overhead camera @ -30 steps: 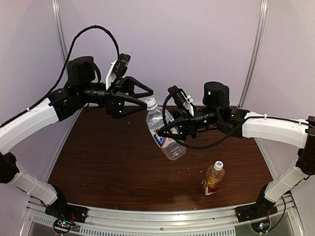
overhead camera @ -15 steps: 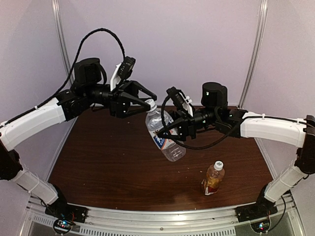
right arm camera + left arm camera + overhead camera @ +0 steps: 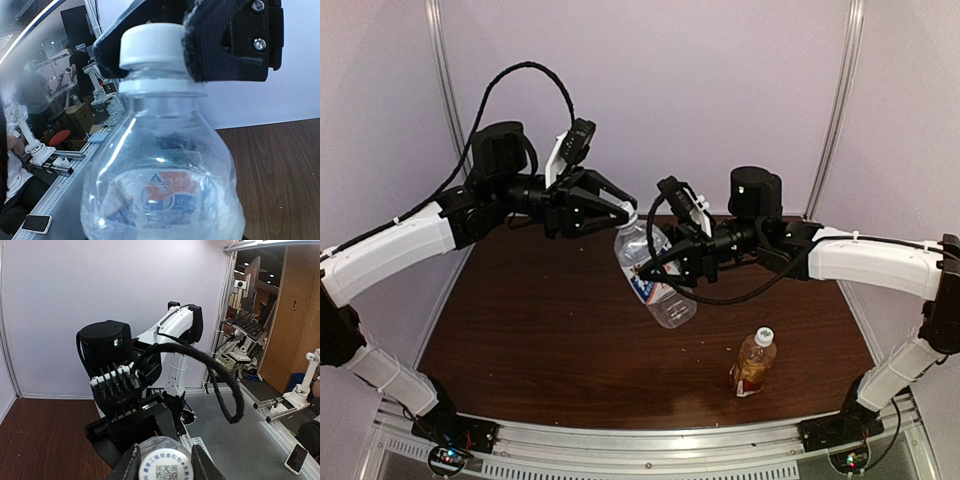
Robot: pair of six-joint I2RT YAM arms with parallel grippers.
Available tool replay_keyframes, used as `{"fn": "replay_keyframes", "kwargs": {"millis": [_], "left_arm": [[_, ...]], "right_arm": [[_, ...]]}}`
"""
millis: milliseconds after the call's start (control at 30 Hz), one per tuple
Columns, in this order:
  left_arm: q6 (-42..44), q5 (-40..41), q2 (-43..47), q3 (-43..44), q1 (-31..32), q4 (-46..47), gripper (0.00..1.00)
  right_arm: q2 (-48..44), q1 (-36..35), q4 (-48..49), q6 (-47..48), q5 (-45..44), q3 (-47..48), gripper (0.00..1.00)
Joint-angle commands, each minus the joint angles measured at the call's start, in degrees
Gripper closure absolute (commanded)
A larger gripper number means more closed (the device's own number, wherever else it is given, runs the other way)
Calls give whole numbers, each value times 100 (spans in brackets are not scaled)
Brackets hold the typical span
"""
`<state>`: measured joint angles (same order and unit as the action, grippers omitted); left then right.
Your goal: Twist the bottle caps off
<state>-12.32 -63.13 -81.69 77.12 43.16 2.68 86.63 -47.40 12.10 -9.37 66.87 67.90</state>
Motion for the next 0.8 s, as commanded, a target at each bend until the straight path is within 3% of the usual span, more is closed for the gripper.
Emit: {"fn": "replay_keyframes", "kwargs": {"millis": [0, 200, 333, 567, 767], "left_arm": [[-95, 106, 77, -62, -35, 216, 67], [-264, 879, 265, -53, -38, 105, 73], [-540, 1603, 407, -81, -35, 71, 73], [-1557, 3516, 588, -22, 49, 17, 74], [-2152, 4996, 492, 317, 343, -570, 73]], "right_arm": [[-84, -33, 10, 78, -280, 180, 54], [-171, -26, -381, 354, -869, 209, 54], [-231, -33, -709, 523, -1744, 250, 54], [-278, -57, -883, 668, -2968, 250, 56], [-278, -224, -900, 784, -3921, 262, 57]]}}
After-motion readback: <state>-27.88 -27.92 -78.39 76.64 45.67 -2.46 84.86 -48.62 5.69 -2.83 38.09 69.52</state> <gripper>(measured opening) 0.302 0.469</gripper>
